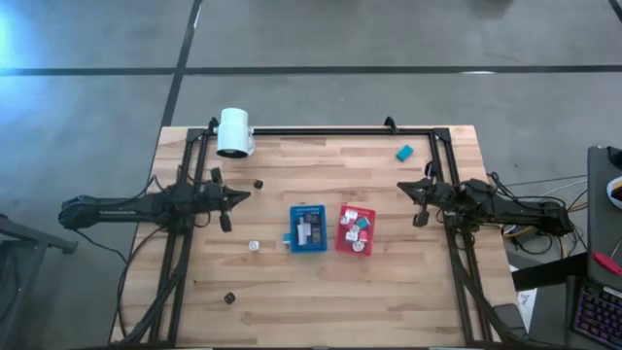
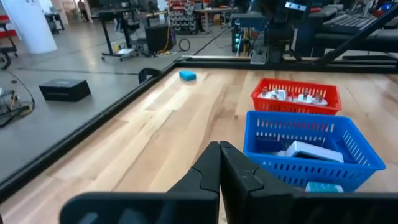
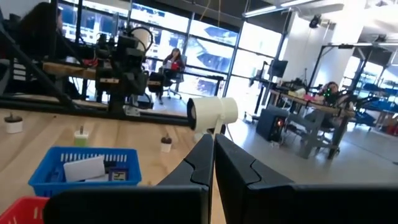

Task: Sort adapters and digital timers
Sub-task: Put the top white charger adaptor into the red bin, then put the light green charger adaptor into the red bin

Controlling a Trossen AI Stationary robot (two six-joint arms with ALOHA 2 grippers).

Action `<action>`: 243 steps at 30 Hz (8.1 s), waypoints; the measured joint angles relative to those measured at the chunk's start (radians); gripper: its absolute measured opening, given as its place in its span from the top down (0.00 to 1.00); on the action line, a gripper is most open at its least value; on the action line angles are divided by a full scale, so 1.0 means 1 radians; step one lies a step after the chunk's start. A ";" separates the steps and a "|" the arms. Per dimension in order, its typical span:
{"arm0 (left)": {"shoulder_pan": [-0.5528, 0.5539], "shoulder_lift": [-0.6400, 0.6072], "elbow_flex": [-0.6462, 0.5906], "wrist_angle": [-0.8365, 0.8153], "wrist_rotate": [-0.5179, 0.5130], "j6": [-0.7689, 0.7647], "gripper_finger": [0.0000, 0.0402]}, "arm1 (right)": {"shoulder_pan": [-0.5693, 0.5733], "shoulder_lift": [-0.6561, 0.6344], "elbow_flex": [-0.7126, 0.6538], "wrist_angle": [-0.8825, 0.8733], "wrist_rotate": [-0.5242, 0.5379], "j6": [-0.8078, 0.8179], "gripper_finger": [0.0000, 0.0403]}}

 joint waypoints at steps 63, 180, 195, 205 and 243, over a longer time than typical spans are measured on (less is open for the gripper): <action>0.400 1.288 0.770 -0.659 0.124 0.644 0.25 | 0.000 0.000 0.000 -0.015 0.000 0.019 0.98; -0.024 1.975 1.656 -0.356 0.427 0.247 0.67 | 0.001 0.001 -0.002 -0.041 -0.002 0.090 0.98; -0.037 2.017 1.676 -0.367 0.424 0.254 0.40 | 0.000 0.007 -0.002 -0.040 -0.001 0.090 0.98; -0.042 1.784 1.619 -0.495 0.524 0.324 0.08 | 0.001 0.008 -0.002 -0.041 -0.002 0.090 0.98; -0.039 0.219 0.133 0.300 0.253 -0.064 0.99 | 0.000 0.014 -0.002 -0.038 -0.001 0.102 0.98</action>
